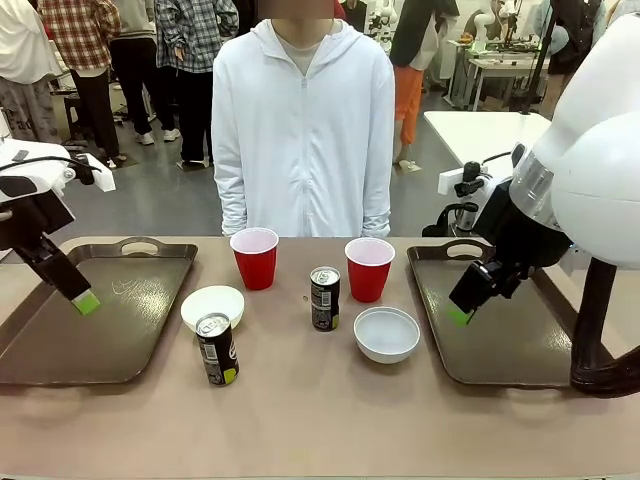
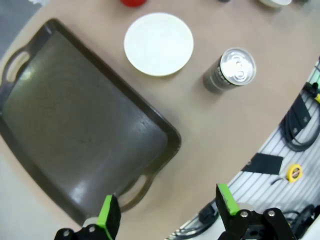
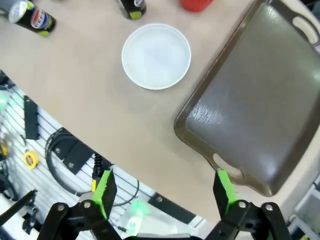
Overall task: Prepare tableware on both trays.
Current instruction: Pick up a Picnic Bowl from the table and place it on a Handle tray.
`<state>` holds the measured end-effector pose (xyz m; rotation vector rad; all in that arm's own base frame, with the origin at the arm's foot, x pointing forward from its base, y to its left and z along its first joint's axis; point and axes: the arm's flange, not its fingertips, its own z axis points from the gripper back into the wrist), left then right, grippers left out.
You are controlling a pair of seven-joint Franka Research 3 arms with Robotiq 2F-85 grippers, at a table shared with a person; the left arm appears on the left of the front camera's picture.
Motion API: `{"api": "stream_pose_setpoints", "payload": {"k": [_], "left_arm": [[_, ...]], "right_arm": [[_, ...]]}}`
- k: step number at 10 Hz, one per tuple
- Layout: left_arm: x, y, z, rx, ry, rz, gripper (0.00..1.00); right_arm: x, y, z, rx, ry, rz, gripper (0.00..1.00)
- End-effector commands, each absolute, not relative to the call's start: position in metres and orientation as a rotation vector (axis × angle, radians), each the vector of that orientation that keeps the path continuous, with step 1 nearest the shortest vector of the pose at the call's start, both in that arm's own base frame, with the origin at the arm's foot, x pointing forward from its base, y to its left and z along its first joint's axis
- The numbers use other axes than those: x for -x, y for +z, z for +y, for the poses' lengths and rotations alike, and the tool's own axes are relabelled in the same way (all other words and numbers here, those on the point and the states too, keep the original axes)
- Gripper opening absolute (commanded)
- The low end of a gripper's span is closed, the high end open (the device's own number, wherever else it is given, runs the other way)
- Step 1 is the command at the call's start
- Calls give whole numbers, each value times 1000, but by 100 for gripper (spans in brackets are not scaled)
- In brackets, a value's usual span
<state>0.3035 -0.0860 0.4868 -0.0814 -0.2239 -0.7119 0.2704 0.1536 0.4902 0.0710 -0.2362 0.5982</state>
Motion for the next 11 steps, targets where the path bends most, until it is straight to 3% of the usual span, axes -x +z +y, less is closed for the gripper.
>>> {"api": "stream_pose_setpoints", "payload": {"k": [1, 2, 3, 6, 9, 11], "left_arm": [[-311, 479, -87, 81, -709, -218, 100], [-311, 479, -87, 81, -709, -218, 100], [-305, 485, -87, 80, -712, -219, 100], [-347, 462, -32, 529, -557, -163, 100], [-366, 431, 48, 912, -355, -84, 100], [-354, 428, 101, 979, -230, -159, 100]], "right_arm": [[-283, 484, 156, -79, 612, -258, 100], [-270, 490, 154, -71, 598, -236, 100], [-297, 478, 148, -234, 603, -224, 100], [-319, 461, 54, -637, 439, -285, 100], [-297, 419, -31, -934, 261, -361, 100], [-268, 402, -60, -974, 207, -353, 100]]}}
